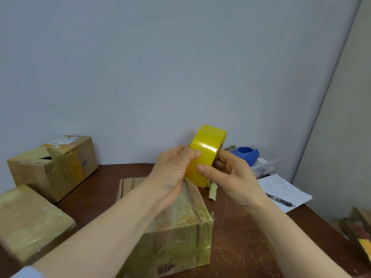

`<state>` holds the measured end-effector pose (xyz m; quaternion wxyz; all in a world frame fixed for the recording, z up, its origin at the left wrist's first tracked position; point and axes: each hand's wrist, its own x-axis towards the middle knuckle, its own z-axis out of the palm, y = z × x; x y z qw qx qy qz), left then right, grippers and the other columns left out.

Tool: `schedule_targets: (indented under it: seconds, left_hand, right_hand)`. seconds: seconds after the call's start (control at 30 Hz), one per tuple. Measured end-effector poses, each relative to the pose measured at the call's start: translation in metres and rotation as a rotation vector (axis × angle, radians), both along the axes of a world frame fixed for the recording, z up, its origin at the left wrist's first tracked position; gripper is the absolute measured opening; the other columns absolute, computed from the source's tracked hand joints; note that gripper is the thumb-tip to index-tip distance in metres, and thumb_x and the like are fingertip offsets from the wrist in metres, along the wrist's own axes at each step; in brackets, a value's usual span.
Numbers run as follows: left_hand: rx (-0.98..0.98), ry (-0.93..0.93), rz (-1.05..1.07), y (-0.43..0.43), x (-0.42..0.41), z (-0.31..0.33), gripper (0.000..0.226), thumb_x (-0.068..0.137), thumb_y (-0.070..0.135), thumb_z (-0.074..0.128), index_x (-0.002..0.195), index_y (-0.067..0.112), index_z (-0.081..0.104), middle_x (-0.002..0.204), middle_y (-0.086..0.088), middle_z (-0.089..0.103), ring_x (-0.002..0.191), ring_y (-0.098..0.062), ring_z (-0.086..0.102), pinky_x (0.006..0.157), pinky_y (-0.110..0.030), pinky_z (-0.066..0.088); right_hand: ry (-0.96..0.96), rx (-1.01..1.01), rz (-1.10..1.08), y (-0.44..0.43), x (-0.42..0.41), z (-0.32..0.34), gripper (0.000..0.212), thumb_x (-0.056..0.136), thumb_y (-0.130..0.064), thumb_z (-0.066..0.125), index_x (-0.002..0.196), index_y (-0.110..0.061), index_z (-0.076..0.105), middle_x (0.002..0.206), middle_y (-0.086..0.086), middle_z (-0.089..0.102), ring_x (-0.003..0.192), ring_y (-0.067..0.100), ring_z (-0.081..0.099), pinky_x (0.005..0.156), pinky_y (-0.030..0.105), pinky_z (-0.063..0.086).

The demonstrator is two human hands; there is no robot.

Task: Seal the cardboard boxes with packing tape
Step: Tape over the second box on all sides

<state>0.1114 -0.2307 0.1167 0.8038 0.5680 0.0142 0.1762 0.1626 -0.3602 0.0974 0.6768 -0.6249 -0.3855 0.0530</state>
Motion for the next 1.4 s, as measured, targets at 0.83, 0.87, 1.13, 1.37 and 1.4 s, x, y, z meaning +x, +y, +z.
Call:
schedule_targets:
  seconds: [0.83,0.87,1.13,1.37,1.4]
  left_hand:
    - [-0.062,0.104,-0.018,0.005,0.001,0.009,0.022,0.084,0.020,0.063,0.089,-0.001,0.066,0.091,-0.020,0.070,0.079,-0.028,0.067,0.077,-0.042,0.055]
    - [-0.033,0.127,-0.018,0.008,0.001,0.010,0.020,0.083,0.021,0.064,0.089,0.002,0.067,0.089,-0.016,0.072,0.078,-0.024,0.068,0.077,-0.039,0.055]
    - [0.019,0.220,-0.285,0.020,-0.007,0.016,0.055,0.070,0.028,0.062,0.119,0.005,0.061,0.115,-0.018,0.066,0.106,-0.031,0.062,0.091,-0.039,0.051]
    - [0.218,0.149,-0.124,0.021,-0.015,0.022,0.050,0.064,0.040,0.069,0.100,0.006,0.066,0.088,-0.013,0.062,0.081,-0.024,0.056,0.084,-0.038,0.048]
    - [0.259,0.129,-0.046,0.020,-0.015,0.023,0.054,0.060,0.043,0.070,0.099,0.006,0.067,0.083,-0.009,0.064,0.075,-0.021,0.059,0.080,-0.039,0.051]
  right_hand:
    - [-0.462,-0.429,-0.385,-0.012,-0.017,0.028,0.061,0.056,-0.075,0.066,0.070,-0.015,0.066,0.064,0.001,0.065,0.059,0.005,0.055,0.058,0.024,0.047]
    - [-0.400,-0.300,-0.431,-0.020,-0.015,0.040,0.064,0.058,-0.077,0.062,0.061,-0.013,0.066,0.057,0.003,0.064,0.051,0.004,0.052,0.051,0.018,0.042]
    - [0.050,-0.408,-0.046,-0.048,0.021,0.065,0.037,0.077,-0.044,0.066,0.105,-0.020,0.069,0.099,-0.003,0.073,0.092,0.013,0.066,0.074,0.028,0.056]
    - [0.070,-0.047,0.094,-0.037,0.005,0.040,0.063,0.030,-0.060,0.088,0.078,-0.022,0.075,0.075,0.005,0.073,0.065,0.018,0.070,0.057,0.026,0.056]
    - [0.055,-0.022,0.048,-0.035,0.004,0.038,0.063,0.028,-0.061,0.088,0.076,-0.022,0.074,0.074,0.004,0.073,0.064,0.018,0.069,0.056,0.026,0.056]
